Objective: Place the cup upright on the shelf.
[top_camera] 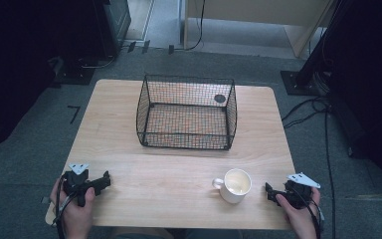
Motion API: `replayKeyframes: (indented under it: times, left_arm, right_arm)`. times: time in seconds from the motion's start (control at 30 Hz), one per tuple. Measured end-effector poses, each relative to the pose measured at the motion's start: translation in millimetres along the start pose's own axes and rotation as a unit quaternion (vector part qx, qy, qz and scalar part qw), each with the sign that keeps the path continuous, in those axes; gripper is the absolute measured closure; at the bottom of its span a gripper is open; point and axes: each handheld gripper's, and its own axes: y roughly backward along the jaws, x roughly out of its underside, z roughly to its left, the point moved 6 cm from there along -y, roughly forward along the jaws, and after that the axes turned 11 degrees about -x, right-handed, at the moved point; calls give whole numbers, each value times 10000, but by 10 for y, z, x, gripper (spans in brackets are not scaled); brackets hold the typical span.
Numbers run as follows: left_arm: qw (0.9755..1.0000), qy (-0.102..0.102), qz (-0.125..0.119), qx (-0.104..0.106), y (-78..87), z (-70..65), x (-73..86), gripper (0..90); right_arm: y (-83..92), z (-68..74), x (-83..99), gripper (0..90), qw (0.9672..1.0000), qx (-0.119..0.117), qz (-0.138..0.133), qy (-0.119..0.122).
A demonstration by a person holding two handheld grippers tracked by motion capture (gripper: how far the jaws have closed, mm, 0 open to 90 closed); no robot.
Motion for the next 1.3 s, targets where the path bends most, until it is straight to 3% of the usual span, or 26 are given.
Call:
replayKeyframes:
  times: [0.07, 0.1, 0.57, 0.77, 1.13, 1.3]
  left_arm:
    - [10000, 0, 0, 0, 0, 0, 0, 0]
    - [10000, -1, 1, -1, 0, 0, 0, 0]
    - [10000, -2, 1, -1, 0, 0, 0, 0]
    - [10000, -2, 1, -1, 0, 0, 0, 0]
    - [10000, -2, 1, 0, 0, 0, 0, 0]
    - [10000, 1, 0, -1, 0, 0, 0, 0]
  right_arm:
    - [4, 11, -1, 45, 10000, -25, -24, 21]
    - [19, 40, -8, 133, 9999, -86, -89, 58]
    - [277, 344, -249, 127, 9970, -513, -551, 183]
    - [394, 508, -341, 126, 9953, -658, -627, 345]
    - [566, 734, -482, 126, 9937, -735, -751, 394]
    - [638, 866, -547, 126, 9912, -924, -859, 390]
